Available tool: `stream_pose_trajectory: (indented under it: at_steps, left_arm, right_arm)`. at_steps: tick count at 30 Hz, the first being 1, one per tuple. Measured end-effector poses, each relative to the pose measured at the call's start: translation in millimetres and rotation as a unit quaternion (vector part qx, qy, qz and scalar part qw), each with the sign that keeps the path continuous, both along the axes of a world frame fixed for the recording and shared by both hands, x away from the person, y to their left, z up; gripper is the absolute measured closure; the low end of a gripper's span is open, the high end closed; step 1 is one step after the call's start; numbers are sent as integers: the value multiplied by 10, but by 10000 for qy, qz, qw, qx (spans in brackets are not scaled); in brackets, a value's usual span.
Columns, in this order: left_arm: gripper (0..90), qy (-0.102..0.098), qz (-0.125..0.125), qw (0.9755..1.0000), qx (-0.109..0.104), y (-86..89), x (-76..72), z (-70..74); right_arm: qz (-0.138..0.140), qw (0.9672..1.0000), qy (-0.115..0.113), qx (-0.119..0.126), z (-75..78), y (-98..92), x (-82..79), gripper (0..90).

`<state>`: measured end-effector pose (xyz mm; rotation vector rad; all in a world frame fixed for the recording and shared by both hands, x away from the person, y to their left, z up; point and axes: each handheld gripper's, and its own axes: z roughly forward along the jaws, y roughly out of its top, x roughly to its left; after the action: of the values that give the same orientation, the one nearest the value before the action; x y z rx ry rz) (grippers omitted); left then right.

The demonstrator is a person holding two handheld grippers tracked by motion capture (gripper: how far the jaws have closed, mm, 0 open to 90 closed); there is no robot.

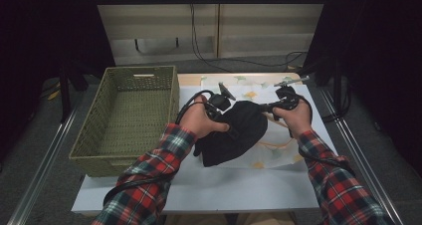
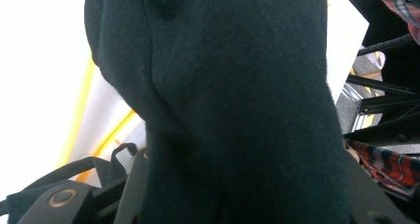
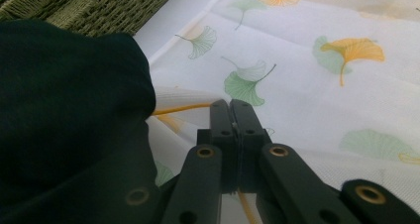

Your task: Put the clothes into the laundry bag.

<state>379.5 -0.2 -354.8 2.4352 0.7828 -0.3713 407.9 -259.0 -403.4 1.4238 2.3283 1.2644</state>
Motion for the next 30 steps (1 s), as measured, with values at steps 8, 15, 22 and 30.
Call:
stream_pose_trajectory:
  at_steps: [8,15,22,30]
  left_arm:
    - [596,91,-44,9999,1,-40,-23,-101]
    - [596,194,-130,9997,-34,-125,-71,-237]
    - [594,210,-311,9993,19,-215,-83,-301]
    - [593,192,-345,9991,158,-279,-76,-380]
  right_arm:
    - [-44,10000,-35,22,27,34,1,900]
    - [-26,10000,-52,4,53,45,-4,900]
    - [-24,10000,-64,1,62,60,-13,900]
    - [2,10000,-81,27,72,59,-26,900]
